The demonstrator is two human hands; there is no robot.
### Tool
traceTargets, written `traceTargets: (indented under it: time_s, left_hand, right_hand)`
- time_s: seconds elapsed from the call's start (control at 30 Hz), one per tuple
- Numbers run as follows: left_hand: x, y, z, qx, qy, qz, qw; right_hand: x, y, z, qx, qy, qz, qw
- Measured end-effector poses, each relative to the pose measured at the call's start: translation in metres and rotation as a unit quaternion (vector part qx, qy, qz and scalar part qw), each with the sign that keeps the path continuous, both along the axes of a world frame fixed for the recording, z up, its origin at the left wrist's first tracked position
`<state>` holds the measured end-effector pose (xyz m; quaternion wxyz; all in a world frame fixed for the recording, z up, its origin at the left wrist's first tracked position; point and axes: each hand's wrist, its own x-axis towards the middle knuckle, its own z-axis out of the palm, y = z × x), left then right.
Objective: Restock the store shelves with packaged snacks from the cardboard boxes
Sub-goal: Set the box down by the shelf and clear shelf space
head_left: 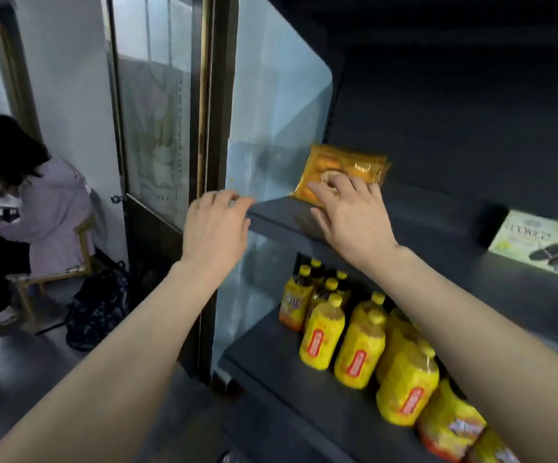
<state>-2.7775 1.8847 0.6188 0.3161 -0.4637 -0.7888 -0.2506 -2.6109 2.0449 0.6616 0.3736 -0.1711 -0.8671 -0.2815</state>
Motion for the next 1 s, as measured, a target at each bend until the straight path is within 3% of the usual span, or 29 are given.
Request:
traceTargets:
  time_s: [0.23, 0.6, 0.77, 1.0]
  left_hand:
    - [0.017, -0.112, -0.089, 0.029, -0.029, 0.0, 0.999]
    - [0.043, -0.188, -0.318, -0.114, -0.187, 0.028, 0.975]
    - [0.067, -0.21, -0.45, -0.192, -0.273, 0.022, 0.943]
    - [0.091, -0.267, -0.657, -0.314, -0.409, 0.03, 0.856]
  right_hand:
    - [0.024, -0.113, -0.108, -0.078, -0.012, 0.037, 0.996]
    - [0.053, -0.181, -0.361, -0.305, -0.112, 0.054, 0.944]
    - [0.067, -0.189, -0.493, -0.412, -0.192, 0.015, 0.891]
    - [0.088, -0.199, -0.668, -0.493, -0.287, -0.005, 0.821]
